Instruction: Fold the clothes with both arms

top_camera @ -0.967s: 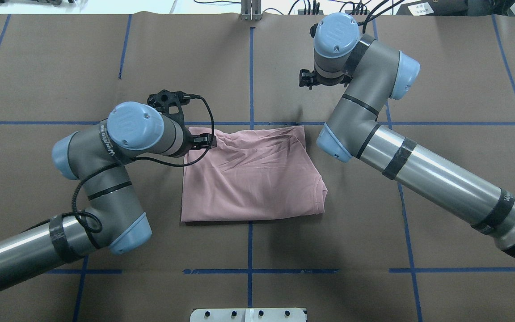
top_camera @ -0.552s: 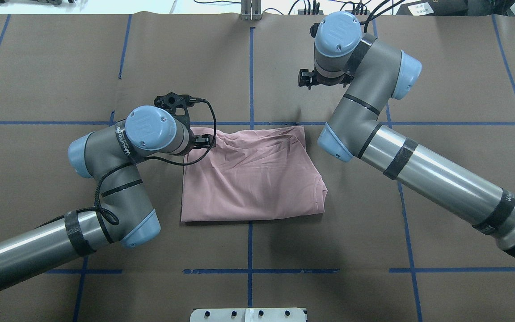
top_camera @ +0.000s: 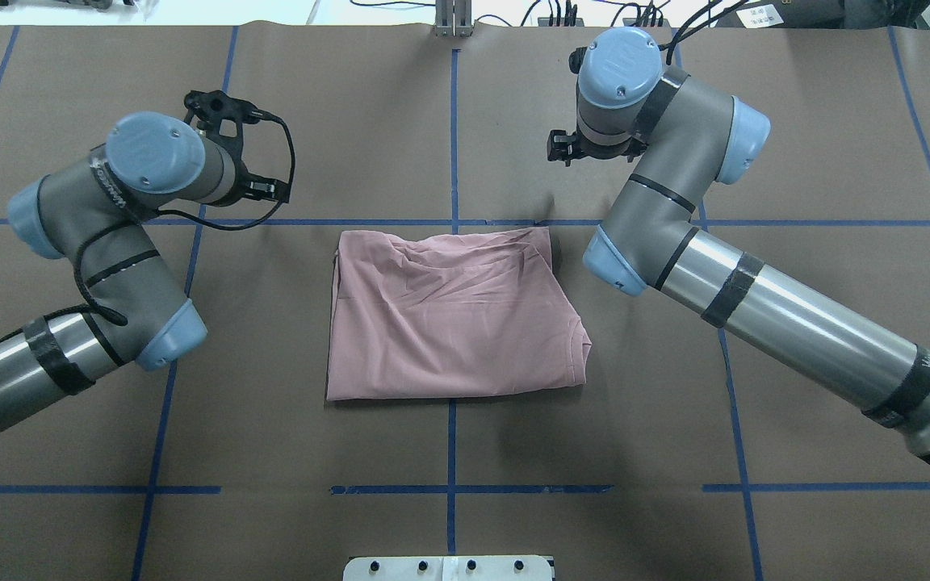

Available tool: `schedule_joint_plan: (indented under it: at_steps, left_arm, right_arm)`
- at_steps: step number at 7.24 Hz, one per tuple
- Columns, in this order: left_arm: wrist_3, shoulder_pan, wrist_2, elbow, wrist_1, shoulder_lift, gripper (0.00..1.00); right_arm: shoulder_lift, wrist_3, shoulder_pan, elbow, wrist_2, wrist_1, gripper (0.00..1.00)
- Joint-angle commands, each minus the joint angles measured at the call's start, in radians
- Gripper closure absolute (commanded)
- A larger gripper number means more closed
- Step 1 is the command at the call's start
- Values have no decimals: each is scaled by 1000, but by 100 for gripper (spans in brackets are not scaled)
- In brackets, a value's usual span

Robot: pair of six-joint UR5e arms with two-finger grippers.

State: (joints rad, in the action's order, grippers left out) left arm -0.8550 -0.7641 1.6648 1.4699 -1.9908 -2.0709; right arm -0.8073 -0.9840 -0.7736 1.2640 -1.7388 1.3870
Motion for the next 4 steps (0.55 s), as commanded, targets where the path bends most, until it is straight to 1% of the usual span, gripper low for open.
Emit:
schedule_joint_plan:
  at_steps: [1, 2, 3, 4]
  left_arm:
    - [60, -38, 44, 16, -43, 15, 0]
    - [65, -41, 91, 42, -42, 20, 0]
    - [66, -44, 95, 68, -39, 23, 0]
    - [68, -52, 119, 79, -39, 23, 0]
  right_arm:
    - [-56, 8, -12, 41, -51, -48, 0]
    - [-78, 34, -44, 61, -104, -48, 0]
    - [-125, 82, -73, 102, -131, -46, 0]
    - [-169, 147, -119, 133, -154, -45, 0]
